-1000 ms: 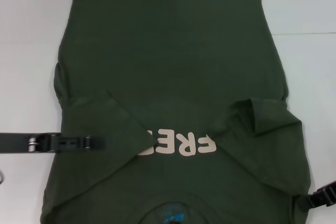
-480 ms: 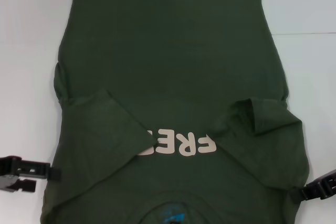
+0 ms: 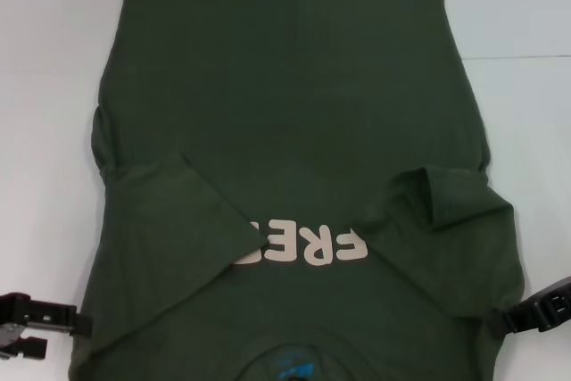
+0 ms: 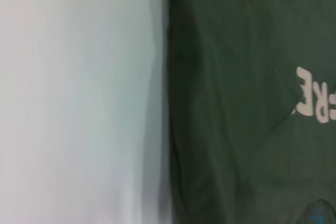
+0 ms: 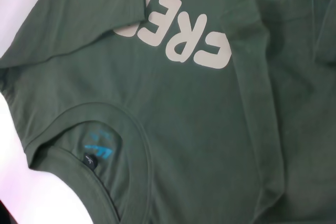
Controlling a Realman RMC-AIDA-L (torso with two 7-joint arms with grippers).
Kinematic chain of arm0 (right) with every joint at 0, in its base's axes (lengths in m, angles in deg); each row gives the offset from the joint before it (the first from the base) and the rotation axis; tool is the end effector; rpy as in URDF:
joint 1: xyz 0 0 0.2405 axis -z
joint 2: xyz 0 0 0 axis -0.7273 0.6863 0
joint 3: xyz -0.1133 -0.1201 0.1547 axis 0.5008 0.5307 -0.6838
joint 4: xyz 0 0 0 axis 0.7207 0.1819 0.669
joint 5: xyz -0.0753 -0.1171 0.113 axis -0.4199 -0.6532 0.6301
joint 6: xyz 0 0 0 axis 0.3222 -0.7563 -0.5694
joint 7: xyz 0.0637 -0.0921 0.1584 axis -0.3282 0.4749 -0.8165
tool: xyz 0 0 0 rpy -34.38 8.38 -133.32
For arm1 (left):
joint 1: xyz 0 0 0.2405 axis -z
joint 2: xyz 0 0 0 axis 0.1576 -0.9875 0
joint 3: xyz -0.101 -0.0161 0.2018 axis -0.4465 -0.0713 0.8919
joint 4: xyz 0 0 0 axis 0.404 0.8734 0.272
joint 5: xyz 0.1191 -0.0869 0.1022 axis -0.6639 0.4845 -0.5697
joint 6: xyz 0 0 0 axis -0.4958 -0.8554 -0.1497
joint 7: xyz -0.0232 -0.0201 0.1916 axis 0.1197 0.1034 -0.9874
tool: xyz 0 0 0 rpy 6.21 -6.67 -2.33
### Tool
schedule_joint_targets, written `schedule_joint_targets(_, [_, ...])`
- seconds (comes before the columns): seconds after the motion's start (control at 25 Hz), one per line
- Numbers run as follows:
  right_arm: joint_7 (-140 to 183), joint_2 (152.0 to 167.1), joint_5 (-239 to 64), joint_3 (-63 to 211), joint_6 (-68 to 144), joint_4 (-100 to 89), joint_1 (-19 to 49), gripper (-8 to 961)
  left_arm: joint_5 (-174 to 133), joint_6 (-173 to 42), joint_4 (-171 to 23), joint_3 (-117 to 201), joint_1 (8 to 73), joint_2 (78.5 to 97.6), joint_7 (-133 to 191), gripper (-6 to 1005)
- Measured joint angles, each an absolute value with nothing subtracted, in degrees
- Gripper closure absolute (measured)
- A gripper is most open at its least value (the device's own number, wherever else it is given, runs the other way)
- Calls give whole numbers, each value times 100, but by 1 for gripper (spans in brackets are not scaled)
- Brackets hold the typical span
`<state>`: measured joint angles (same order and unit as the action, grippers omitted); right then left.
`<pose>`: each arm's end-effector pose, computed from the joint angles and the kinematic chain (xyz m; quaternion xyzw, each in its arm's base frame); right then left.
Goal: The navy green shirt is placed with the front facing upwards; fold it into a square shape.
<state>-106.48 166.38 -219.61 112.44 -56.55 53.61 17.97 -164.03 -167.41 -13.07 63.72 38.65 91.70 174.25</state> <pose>0.2569 0.2627 -0.0072 -0.8559 0.5117 -0.0531 0.0534 -0.2810 0.2513 0.0262 -0.7046 -0.7052 -0.0001 0.0788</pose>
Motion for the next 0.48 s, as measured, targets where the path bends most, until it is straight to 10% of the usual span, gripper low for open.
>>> schedule_joint_targets(0.48, [-10648, 16637, -21960, 11244, -5678, 5310, 1719, 913, -16543, -16404, -1794, 6481, 3893, 9176, 17383, 181])
